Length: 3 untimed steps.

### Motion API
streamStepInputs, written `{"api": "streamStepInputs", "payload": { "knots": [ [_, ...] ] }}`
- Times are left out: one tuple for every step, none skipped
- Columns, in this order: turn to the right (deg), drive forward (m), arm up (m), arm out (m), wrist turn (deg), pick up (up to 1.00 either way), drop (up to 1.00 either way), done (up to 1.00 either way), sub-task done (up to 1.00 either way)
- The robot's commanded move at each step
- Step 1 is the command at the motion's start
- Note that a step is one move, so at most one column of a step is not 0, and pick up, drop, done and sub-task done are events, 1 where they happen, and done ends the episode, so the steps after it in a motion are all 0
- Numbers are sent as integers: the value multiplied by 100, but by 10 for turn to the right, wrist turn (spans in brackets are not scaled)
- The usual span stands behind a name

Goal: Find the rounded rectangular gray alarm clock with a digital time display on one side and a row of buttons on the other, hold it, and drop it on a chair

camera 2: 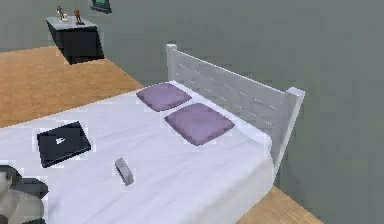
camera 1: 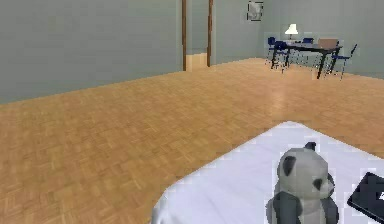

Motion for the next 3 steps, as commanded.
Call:
{"api": "streamStepInputs", "payload": {
  "knots": [
    [-180, 0, 0, 0, 0, 0, 0, 0, 0],
    [0, 0, 50, 0, 0, 0, 0, 0, 0],
    [0, 0, 16, 0, 0, 0, 0, 0, 0]
  ]
}}
